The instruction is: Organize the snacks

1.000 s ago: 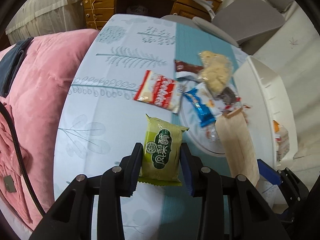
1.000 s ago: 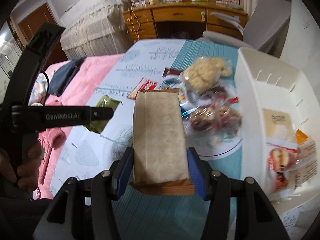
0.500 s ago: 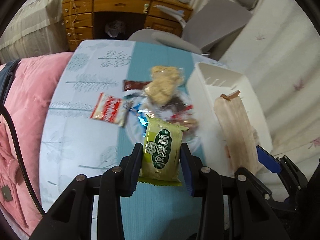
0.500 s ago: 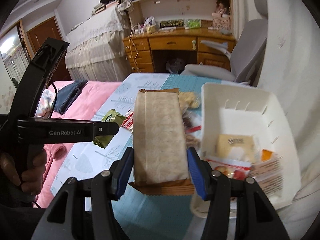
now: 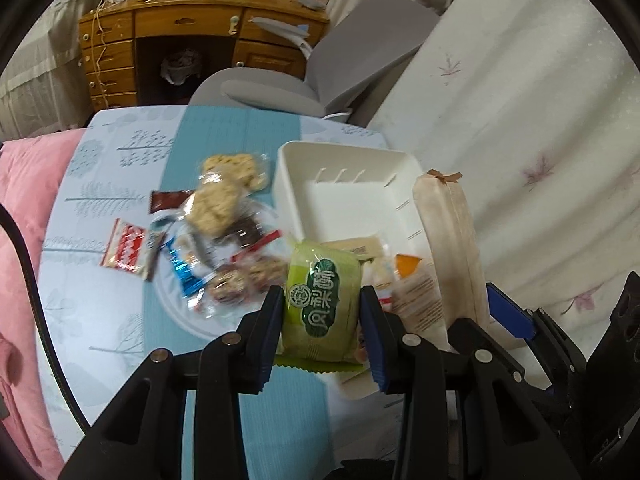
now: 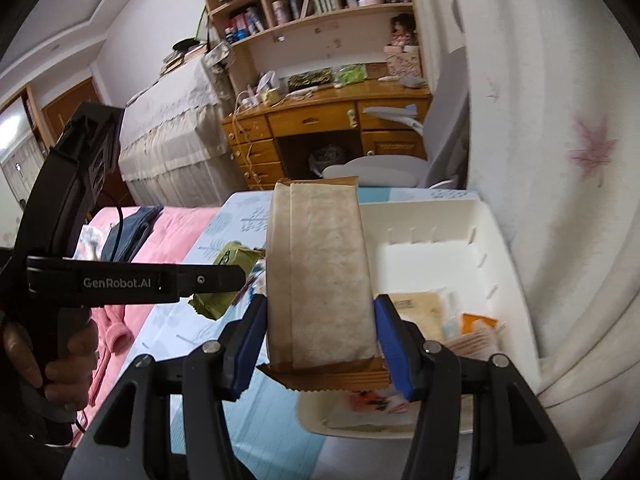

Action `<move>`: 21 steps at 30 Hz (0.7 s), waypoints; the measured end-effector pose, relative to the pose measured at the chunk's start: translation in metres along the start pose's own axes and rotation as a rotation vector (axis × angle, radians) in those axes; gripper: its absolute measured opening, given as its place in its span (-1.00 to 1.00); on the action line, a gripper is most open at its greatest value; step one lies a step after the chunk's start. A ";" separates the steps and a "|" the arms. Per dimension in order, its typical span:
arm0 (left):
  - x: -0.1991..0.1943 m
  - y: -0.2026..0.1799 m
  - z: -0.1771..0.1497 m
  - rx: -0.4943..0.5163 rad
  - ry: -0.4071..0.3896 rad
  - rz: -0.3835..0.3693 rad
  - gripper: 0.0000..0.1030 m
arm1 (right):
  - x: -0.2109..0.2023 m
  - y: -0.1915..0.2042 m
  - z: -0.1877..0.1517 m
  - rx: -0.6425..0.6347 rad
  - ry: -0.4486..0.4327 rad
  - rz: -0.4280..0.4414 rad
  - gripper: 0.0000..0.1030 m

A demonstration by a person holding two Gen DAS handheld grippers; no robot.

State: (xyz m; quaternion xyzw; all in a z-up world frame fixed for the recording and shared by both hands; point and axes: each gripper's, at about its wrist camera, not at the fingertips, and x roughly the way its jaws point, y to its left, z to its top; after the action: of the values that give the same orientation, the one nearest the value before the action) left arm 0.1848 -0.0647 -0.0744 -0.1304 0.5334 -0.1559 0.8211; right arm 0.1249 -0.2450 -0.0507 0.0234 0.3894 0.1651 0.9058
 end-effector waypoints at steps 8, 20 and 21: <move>0.007 -0.042 0.017 0.021 -0.057 -0.036 -0.30 | -0.010 -0.046 0.013 0.031 -0.018 -0.023 0.06; 0.023 -0.053 0.010 -0.032 -0.044 -0.036 -0.28 | -0.001 -0.079 0.017 0.062 0.023 -0.010 0.06; 0.024 -0.052 0.010 -0.039 -0.042 -0.036 -0.27 | -0.001 -0.079 0.016 0.063 0.026 -0.005 0.06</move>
State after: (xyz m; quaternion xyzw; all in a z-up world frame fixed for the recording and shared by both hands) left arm 0.1964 -0.1214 -0.0705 -0.1593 0.5167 -0.1574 0.8264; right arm 0.1575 -0.3181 -0.0528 0.0486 0.4063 0.1509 0.8999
